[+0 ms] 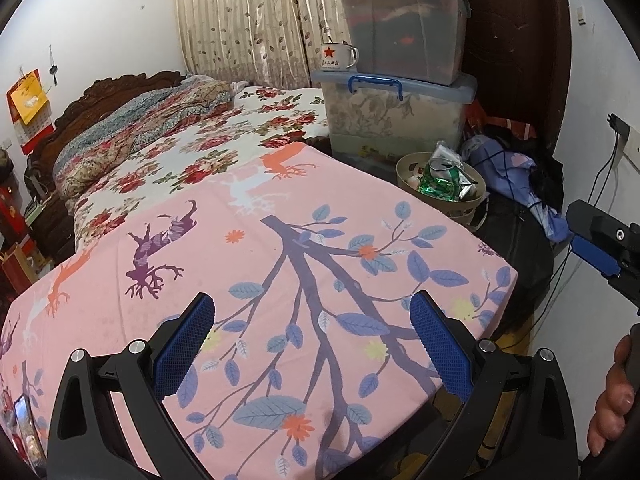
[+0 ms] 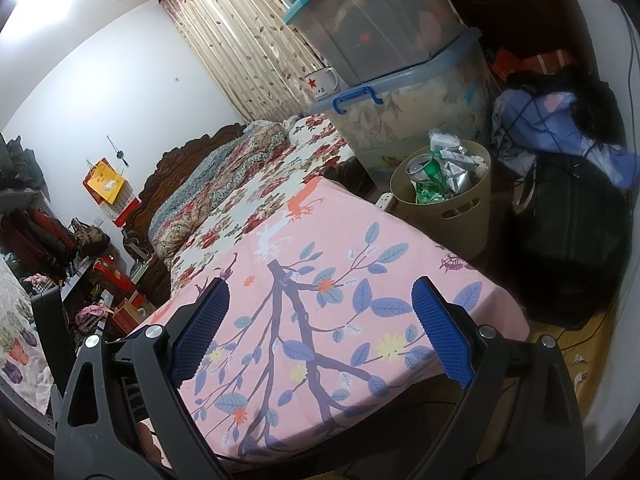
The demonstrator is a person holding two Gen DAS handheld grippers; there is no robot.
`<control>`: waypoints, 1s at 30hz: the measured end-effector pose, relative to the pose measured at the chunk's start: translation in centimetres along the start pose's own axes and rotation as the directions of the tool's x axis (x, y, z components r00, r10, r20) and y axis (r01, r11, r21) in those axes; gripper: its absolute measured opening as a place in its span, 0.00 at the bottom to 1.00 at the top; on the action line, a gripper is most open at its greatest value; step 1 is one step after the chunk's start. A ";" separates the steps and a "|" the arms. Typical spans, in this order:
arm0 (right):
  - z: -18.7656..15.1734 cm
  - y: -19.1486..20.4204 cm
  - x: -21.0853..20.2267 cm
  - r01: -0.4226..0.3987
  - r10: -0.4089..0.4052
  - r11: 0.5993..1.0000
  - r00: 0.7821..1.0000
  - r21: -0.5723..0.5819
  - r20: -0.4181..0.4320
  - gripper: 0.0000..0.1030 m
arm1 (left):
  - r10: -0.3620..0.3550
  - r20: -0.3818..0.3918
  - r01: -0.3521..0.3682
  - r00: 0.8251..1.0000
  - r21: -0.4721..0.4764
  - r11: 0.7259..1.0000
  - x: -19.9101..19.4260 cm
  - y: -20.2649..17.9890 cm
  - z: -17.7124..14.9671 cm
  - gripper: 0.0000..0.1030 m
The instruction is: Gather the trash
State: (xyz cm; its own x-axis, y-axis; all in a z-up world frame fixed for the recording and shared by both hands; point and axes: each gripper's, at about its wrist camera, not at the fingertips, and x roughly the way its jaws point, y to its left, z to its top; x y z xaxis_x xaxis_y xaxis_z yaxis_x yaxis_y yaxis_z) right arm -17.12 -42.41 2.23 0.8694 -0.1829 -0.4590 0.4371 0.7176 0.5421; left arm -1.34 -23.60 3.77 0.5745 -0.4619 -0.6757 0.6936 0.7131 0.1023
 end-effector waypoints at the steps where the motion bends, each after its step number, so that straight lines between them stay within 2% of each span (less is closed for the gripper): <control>1: 0.0 0.0 0.0 0.000 0.000 1.000 1.000 0.000 0.000 0.89 | -0.003 -0.001 0.003 1.000 -0.004 1.000 0.0 0.1 0.0 0.92; 30: -0.1 0.1 0.2 -0.001 0.001 1.000 1.000 -0.003 -0.001 0.89 | 0.019 0.008 -0.019 1.000 -0.029 0.999 -0.2 0.5 0.0 0.92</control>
State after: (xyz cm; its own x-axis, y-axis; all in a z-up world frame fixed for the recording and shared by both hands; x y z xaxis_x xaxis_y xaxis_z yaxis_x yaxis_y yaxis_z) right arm -16.93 -42.27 2.14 0.8696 -0.1814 -0.4593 0.4356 0.7198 0.5405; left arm -1.10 -23.17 4.00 0.5912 -0.4525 -0.6677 0.6696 0.7368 0.0935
